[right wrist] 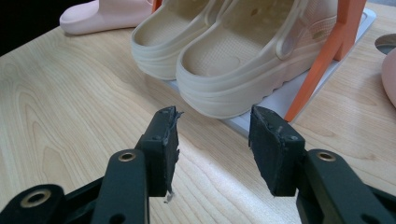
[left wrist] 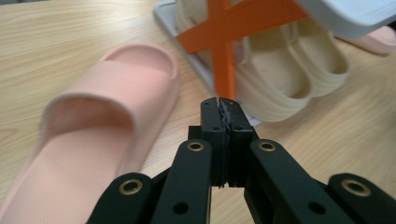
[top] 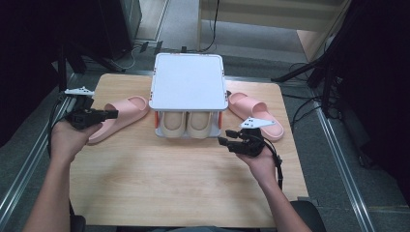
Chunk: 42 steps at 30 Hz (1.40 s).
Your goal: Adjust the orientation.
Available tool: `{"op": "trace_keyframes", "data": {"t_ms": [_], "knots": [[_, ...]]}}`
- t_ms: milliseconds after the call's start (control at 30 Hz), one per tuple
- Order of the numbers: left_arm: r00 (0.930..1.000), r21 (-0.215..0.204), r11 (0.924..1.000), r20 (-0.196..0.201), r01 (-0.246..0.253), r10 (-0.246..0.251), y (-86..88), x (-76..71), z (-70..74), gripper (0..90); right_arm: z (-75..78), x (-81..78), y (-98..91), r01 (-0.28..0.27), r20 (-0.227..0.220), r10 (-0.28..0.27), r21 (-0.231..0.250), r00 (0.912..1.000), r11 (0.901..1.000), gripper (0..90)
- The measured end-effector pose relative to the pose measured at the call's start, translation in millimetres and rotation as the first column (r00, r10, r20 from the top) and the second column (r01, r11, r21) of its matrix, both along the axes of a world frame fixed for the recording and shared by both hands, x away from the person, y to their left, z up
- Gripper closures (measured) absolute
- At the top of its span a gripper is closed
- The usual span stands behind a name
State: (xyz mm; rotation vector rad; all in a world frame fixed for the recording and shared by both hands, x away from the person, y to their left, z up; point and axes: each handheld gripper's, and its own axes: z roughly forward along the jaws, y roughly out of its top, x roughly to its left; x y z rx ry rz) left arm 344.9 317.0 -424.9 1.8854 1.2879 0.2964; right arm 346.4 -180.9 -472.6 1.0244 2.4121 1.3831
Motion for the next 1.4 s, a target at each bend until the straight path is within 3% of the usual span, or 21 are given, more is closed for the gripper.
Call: {"op": "trace_keyframes", "data": {"t_ms": [333, 667, 800, 967, 1100, 1400], "knots": [[0.9938, 0.04, 0.9947, -0.054, -0.095, 0.097, 28.1, 14.8, -39.6, 89.5, -0.1, 0.8, -0.1, 0.01, -0.007, -0.01, -0.005, 0.9999, 0.9999, 53.0], [0.9873, 0.054, 0.9924, -0.109, -0.111, 0.116, 35.6, 35.4, -70.5, 89.2, -2.1, -3.0, -4.7, 0.032, -0.01, -0.033, -0.018, 0.9994, 0.9993, 53.0], [0.9854, 0.037, 0.9944, -0.136, -0.099, 0.103, 36.1, 41.1, -82.8, 89.0, -2.1, -6.2, -9.1, 0.05, -0.009, -0.05, -0.018, 0.9987, 0.9986, 53.0], [0.9831, 0.009, 0.9931, -0.141, -0.117, 0.117, 38.0, 40.9, -86.4, 89.0, -2.1, -7.7, -12.0, 0.064, -0.008, -0.064, -0.019, 0.9979, 0.9978, 53.1], [0.9823, 0.021, 0.9929, -0.144, -0.117, 0.119, 34.0, 40.3, -85.4, 89.2, -2.4, -7.5, -11.8, 0.062, -0.005, -0.062, -0.022, 0.9981, 0.9978, 53.2], [0.988, 0.07, 0.9949, -0.131, -0.073, 0.082, 11.1, 34.8, -82.8, 89.2, -1.6, -5.5, -8.8, 0.052, -0.002, -0.052, -0.019, 0.9987, 0.9985, 53.3]]}}
